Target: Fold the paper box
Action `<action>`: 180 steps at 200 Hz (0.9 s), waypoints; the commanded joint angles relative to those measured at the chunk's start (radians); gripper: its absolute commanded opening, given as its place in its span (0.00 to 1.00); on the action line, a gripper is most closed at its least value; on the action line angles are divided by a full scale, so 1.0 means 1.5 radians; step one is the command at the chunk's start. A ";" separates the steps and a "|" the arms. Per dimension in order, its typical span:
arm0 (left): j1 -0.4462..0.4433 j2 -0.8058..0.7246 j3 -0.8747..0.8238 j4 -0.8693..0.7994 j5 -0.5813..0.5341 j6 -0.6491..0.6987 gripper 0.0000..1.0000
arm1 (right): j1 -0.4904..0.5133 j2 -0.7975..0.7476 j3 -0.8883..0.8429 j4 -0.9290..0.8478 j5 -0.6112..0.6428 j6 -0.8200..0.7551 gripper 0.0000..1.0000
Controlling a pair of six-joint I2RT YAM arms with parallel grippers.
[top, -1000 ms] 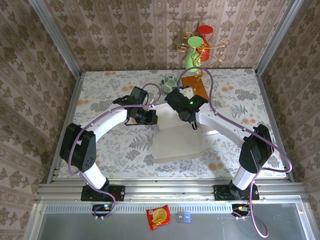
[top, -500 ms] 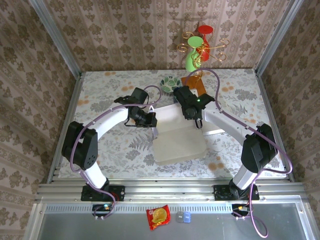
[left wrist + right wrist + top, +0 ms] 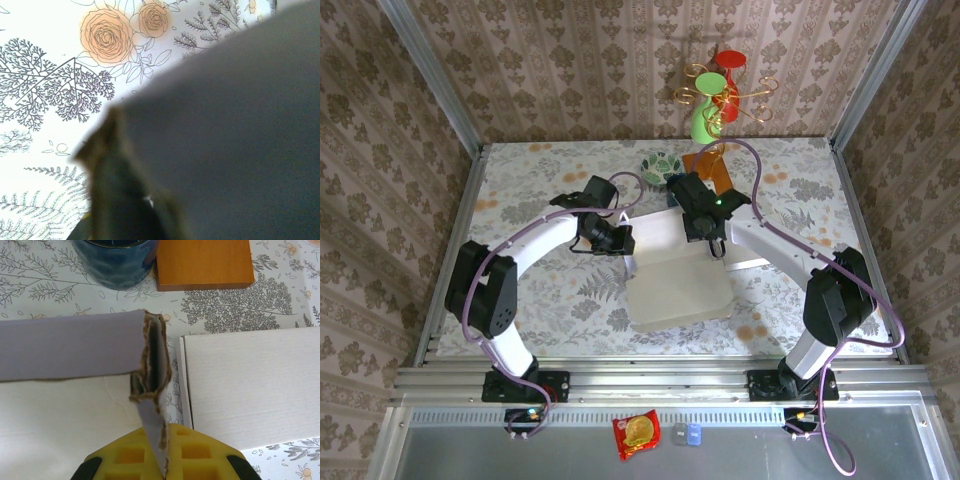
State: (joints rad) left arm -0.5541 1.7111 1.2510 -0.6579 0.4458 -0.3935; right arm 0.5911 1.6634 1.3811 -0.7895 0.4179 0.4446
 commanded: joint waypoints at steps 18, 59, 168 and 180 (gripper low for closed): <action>0.006 0.013 -0.012 0.002 -0.052 -0.035 0.05 | 0.019 -0.011 -0.017 -0.065 0.070 0.109 0.00; 0.001 0.029 -0.037 0.029 -0.086 -0.046 0.11 | 0.037 0.005 -0.026 -0.080 0.069 0.143 0.00; -0.010 0.032 -0.084 0.098 -0.139 -0.045 0.17 | 0.045 0.064 -0.018 -0.099 0.028 0.149 0.00; -0.011 0.026 -0.086 0.102 -0.145 -0.045 0.17 | 0.044 0.068 -0.017 -0.100 0.025 0.149 0.00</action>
State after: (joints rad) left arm -0.5724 1.7676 1.1427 -0.5076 0.3000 -0.4530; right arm 0.6613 1.7386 1.3525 -0.8673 0.4335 0.6407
